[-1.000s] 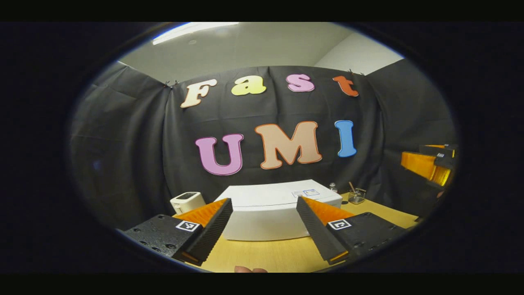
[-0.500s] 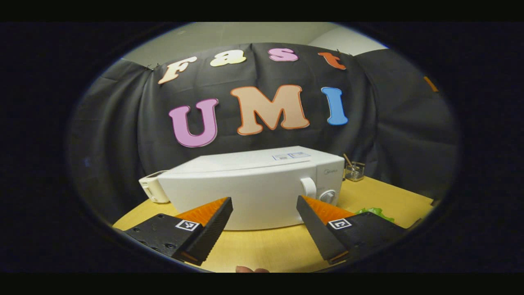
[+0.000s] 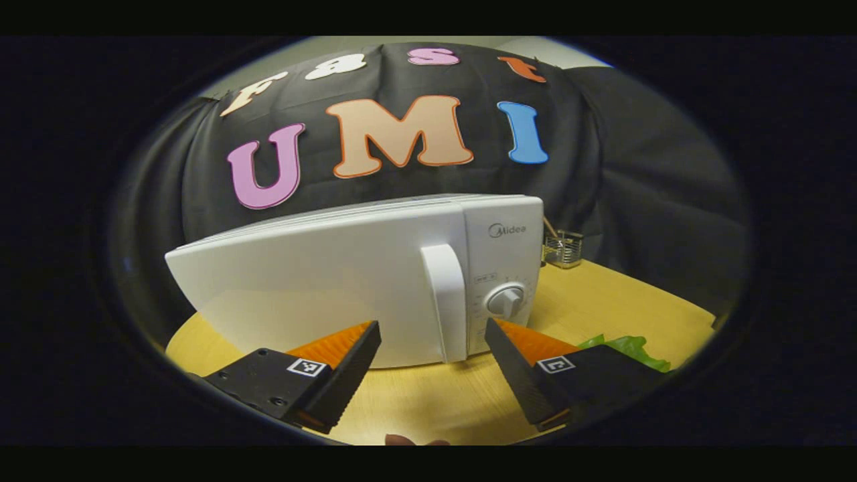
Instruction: Open the microwave oven with the left hand, put the food in, and close the microwave oven.
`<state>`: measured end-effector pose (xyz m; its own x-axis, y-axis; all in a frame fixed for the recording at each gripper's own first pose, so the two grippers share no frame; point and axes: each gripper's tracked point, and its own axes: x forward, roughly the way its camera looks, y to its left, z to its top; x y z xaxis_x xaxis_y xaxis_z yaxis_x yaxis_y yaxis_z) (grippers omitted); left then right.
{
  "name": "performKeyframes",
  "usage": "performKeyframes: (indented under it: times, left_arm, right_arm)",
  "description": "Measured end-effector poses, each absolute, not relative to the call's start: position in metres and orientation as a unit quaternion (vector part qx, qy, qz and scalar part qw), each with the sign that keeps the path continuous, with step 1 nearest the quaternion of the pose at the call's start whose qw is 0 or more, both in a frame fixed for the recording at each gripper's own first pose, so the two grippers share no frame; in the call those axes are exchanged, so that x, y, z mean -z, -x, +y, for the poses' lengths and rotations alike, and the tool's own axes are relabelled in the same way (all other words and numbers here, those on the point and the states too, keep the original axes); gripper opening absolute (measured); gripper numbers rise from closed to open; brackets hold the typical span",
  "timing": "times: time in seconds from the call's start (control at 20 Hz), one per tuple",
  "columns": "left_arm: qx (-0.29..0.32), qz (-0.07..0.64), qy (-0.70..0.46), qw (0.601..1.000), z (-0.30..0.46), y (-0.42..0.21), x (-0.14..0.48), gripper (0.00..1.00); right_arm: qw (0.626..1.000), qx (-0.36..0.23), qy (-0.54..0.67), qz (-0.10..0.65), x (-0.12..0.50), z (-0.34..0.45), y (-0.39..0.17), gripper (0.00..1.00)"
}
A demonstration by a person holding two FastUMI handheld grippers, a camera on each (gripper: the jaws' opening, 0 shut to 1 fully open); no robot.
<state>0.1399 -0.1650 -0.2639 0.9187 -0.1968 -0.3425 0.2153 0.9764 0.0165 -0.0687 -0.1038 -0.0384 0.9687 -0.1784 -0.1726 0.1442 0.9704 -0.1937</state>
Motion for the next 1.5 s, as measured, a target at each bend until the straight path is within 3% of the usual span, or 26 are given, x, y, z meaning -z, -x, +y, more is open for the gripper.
performKeyframes:
  times: [0.3, 0.45, 0.5, 0.6, 0.65, 0.95, 1.15, 1.35, 1.5]
  left_arm:
    - [0.098, 0.185, -0.03, 0.977, -0.174, -0.149, 0.271, 0.93]
    - [0.099, 0.178, -0.045, 0.978, -0.175, -0.156, 0.269, 0.74]
    - [0.097, 0.18, -0.045, 0.978, -0.176, -0.157, 0.271, 0.73]
    - [0.099, 0.196, -0.044, 0.974, -0.177, -0.158, 0.28, 0.54]
    - [0.1, 0.195, -0.045, 0.975, -0.177, -0.16, 0.28, 0.34]
    - [0.123, 0.224, -0.02, 0.966, -0.181, -0.153, 0.282, 0.07]
    - [0.157, 0.273, -0.007, 0.949, -0.183, -0.146, 0.286, 0.0]
    - [0.209, 0.322, -0.01, 0.923, -0.187, -0.127, 0.292, 0.0]
    - [0.229, 0.315, 0.0, 0.921, -0.173, -0.087, 0.281, 0.01]
  right_arm:
    - [0.985, 0.101, 0.092, 0.106, 0.047, -0.122, 0.073, 0.97]
    - [0.984, 0.102, 0.105, 0.102, 0.047, -0.13, 0.071, 0.99]
    - [0.984, 0.101, 0.107, 0.102, 0.047, -0.13, 0.07, 0.96]
    - [0.984, 0.1, 0.109, 0.102, 0.048, -0.13, 0.068, 0.97]
    - [0.984, 0.099, 0.109, 0.102, 0.048, -0.131, 0.067, 0.97]
    - [0.986, 0.09, 0.098, 0.098, 0.051, -0.129, 0.061, 0.97]
    - [0.989, 0.07, 0.088, 0.099, 0.058, -0.121, 0.051, 0.97]
    - [0.991, 0.038, 0.065, 0.114, 0.072, -0.105, 0.04, 0.97]
    - [0.992, 0.027, 0.063, 0.105, 0.072, -0.097, 0.032, 0.97]
